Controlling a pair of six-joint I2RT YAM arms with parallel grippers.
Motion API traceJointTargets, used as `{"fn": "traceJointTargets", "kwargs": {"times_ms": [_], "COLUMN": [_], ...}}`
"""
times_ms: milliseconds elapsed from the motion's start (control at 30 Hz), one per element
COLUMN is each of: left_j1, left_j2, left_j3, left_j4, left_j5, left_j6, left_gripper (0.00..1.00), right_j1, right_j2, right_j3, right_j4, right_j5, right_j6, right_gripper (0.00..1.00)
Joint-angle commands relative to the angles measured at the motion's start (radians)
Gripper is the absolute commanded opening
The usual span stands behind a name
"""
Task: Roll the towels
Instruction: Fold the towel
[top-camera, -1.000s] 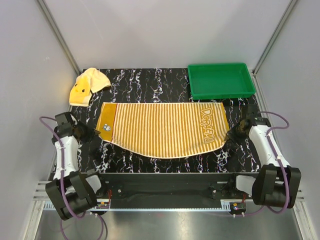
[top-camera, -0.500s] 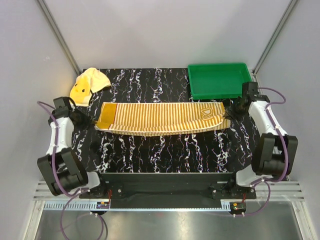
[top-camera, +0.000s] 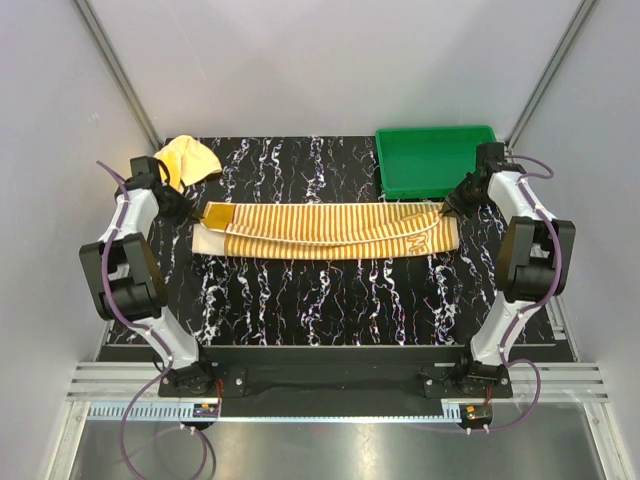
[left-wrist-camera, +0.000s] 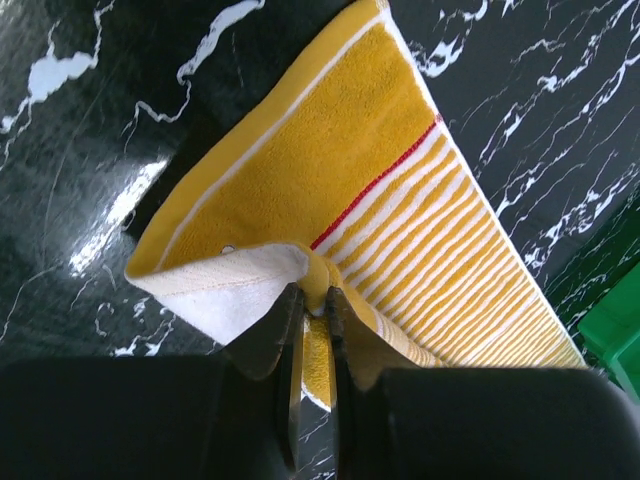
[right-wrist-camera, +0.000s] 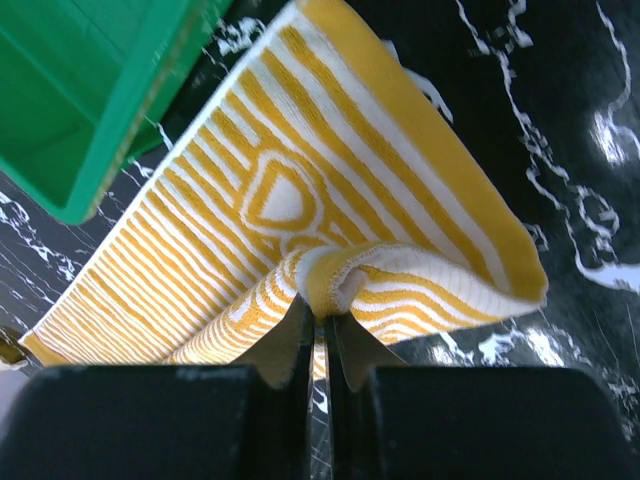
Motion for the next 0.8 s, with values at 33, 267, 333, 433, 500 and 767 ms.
{"fn": "traceJointTargets", "kwargs": {"times_ms": [33,267,333,433,500,767], "left_j1": [-0.004,-0.006,-0.004,-0.006,-0.009,-0.050], "left_j2": [0.065,0.197,0.238,0.281,0.318,0.450], "left_j3": [0.112,0.260,0.302,0.350,0.381,0.605], "left_j4": [0.009,-0.040,-0.050,-0.054,-0.063,-0.133], "left_j5": [-0.031,-0.042,-0.046,-0.025,-0.006,0.006], "left_j6": [-0.020,-0.007,-0.007,-0.013,-0.017,-0.012], "left_gripper": [0.00,0.00,0.00,0.00,0.00,0.00], "right_j1": [0.002,0.001,-0.007,-0.008,-0.008,-0.018], "right_j2": [0.079,0.185,0.199,0.224,0.243,0.296], "right_j3": [0.114,0.197,0.211,0.236,0.262,0.346], "right_j4": [-0.011,-0.026,-0.031,-0.029,-0.037,-0.063], "right_j5": [-0.005,0.003,0.000,-0.012,-0.018,-0.026], "right_j6": [-0.027,-0.032,-0.030,-0.027,-0.025,-0.015], "right_gripper": [0.00,0.00,0.00,0.01,0.01,0.03]}}
